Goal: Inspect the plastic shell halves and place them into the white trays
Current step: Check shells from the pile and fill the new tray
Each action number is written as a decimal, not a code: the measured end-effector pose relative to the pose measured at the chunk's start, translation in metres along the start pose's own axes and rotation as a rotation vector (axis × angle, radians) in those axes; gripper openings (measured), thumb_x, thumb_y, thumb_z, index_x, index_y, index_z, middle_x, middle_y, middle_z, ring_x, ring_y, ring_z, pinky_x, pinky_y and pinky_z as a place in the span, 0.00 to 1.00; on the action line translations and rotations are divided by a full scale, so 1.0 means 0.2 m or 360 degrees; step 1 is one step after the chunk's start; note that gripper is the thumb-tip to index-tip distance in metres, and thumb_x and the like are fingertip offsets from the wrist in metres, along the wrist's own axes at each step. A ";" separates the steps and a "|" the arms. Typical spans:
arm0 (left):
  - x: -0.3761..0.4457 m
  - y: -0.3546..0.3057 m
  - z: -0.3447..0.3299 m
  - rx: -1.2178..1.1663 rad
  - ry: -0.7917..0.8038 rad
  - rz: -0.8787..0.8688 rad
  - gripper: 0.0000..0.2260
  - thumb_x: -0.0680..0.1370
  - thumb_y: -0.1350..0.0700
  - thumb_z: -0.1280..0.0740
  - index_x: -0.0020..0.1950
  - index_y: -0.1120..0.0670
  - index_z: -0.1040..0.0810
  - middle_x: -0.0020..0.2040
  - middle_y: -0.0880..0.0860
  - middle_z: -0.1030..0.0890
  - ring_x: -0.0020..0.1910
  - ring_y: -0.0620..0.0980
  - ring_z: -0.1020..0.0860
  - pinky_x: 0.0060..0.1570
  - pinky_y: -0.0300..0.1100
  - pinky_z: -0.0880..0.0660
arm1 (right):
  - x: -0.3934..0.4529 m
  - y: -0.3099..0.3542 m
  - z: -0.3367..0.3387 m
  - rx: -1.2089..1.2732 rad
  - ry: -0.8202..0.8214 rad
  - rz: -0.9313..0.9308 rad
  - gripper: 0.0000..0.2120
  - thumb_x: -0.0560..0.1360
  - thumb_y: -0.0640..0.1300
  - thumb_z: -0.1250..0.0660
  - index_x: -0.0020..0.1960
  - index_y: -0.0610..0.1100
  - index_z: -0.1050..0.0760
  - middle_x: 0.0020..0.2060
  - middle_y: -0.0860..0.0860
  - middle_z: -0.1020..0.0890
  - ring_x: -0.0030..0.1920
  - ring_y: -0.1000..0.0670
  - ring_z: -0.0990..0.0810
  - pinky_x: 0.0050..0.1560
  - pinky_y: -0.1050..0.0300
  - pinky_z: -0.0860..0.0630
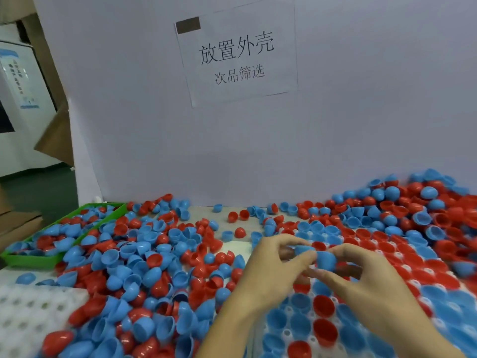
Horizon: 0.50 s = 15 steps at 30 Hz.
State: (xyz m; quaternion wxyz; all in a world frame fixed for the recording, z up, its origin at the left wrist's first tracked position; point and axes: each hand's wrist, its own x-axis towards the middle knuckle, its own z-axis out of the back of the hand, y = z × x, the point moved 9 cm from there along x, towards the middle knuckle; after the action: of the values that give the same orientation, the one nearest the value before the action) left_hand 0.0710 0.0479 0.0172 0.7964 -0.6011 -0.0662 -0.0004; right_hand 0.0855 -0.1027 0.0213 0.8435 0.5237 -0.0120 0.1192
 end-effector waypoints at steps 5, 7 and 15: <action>-0.02 -0.01 0.00 -0.0009 -0.0194 -0.0229 0.16 0.73 0.57 0.22 0.55 0.41 0.20 0.52 0.34 0.18 0.54 0.33 0.20 0.50 0.29 0.23 | 0.00 0.01 0.05 -0.0392 -0.0176 0.0209 0.12 0.73 0.45 0.25 0.49 0.57 0.26 0.47 0.62 0.25 0.43 0.59 0.22 0.37 0.69 0.28; -0.03 -0.03 0.00 0.0040 -0.0214 -0.0313 0.17 0.72 0.58 0.22 0.56 0.43 0.20 0.53 0.36 0.17 0.55 0.35 0.20 0.53 0.31 0.22 | 0.01 0.01 0.06 -0.0323 -0.0184 0.0254 0.10 0.76 0.41 0.29 0.54 0.54 0.22 0.47 0.61 0.23 0.43 0.61 0.22 0.37 0.71 0.27; -0.04 -0.06 -0.03 -0.0318 0.0122 -0.0217 0.14 0.83 0.63 0.37 0.67 0.53 0.22 0.56 0.52 0.15 0.54 0.50 0.16 0.53 0.44 0.18 | -0.02 0.12 0.19 -0.0108 -0.0015 0.0486 0.12 0.77 0.42 0.33 0.46 0.59 0.16 0.41 0.62 0.16 0.44 0.60 0.18 0.42 0.65 0.23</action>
State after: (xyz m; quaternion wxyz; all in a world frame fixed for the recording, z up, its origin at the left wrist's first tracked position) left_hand 0.0623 0.0383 0.0253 0.7326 -0.6712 -0.0759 -0.0841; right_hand 0.0812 -0.1269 0.0581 0.8327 0.4874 -0.0994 0.2432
